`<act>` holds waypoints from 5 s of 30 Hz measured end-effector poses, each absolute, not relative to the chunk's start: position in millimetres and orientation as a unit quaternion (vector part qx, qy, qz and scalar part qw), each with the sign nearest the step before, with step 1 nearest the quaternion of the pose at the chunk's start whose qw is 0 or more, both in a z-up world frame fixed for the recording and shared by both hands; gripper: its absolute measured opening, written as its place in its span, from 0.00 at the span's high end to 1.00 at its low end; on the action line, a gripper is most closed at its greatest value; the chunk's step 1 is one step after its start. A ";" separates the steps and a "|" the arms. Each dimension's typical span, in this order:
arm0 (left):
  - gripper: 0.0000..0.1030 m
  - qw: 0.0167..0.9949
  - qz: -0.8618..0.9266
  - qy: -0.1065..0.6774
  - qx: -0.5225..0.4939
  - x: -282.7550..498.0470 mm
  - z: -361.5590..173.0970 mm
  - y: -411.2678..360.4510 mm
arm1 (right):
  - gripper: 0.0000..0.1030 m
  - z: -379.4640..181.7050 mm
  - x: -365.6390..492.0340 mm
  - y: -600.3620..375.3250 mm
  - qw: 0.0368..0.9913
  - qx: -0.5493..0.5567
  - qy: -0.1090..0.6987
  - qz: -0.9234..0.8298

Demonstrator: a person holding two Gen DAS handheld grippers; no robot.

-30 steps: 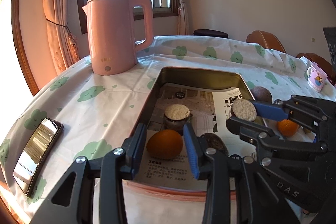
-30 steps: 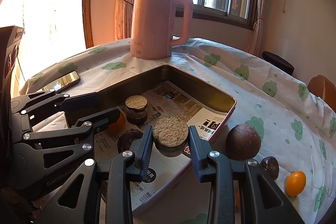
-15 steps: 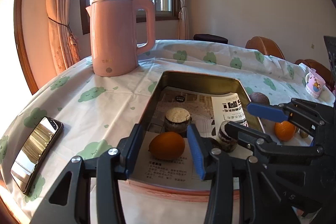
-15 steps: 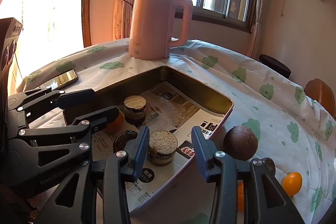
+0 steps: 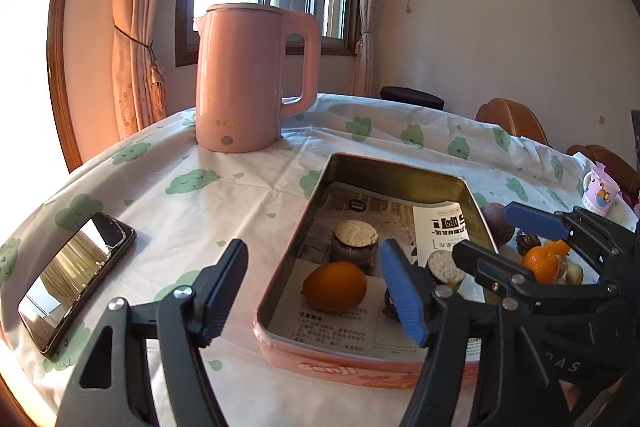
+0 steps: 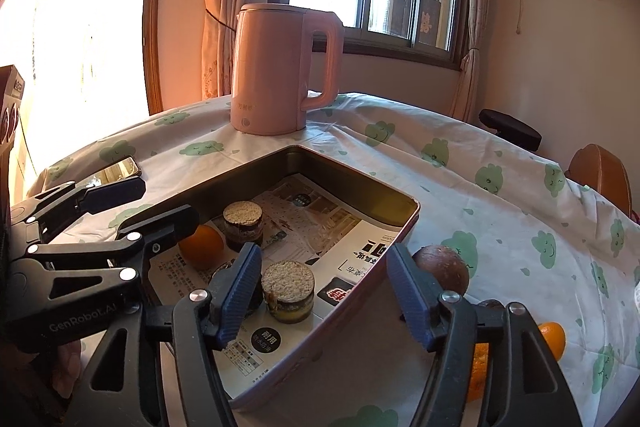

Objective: Organize fruits
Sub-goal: 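Withdraw both open grippers from the tin box toward the loose fruits, then move the right gripper to a small brown fruit while the left approaches an orange, then grasp the small brown fruit with the right gripper while the left grasps the orange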

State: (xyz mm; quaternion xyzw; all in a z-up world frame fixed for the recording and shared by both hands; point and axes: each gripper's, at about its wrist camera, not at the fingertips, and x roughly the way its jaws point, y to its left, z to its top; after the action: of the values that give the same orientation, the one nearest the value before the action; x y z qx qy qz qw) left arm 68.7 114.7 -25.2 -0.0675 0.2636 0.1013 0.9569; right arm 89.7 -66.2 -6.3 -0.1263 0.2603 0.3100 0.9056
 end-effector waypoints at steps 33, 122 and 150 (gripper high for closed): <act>0.07 0.970 0.021 0.240 0.026 77.7 -2.5 -21.1 | 0.40 -17.9 105.0 -243.9 0.916 -0.066 0.349 0.189; 0.57 0.956 -0.087 0.281 0.018 113.2 -15.9 -66.1 | 0.72 -15.6 102.4 -258.4 0.921 -0.022 0.322 0.216; 0.57 0.970 -0.074 0.231 0.017 96.7 -6.5 -62.5 | 0.72 -7.6 89.3 -264.1 0.937 -0.021 0.279 0.208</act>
State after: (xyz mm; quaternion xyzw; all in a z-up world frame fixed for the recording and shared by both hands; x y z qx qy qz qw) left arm 96.7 -62.5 -6.5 0.0166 0.2306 -0.0736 0.9701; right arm 89.3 -264.1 -7.6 -0.0212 0.2791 0.2080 0.9372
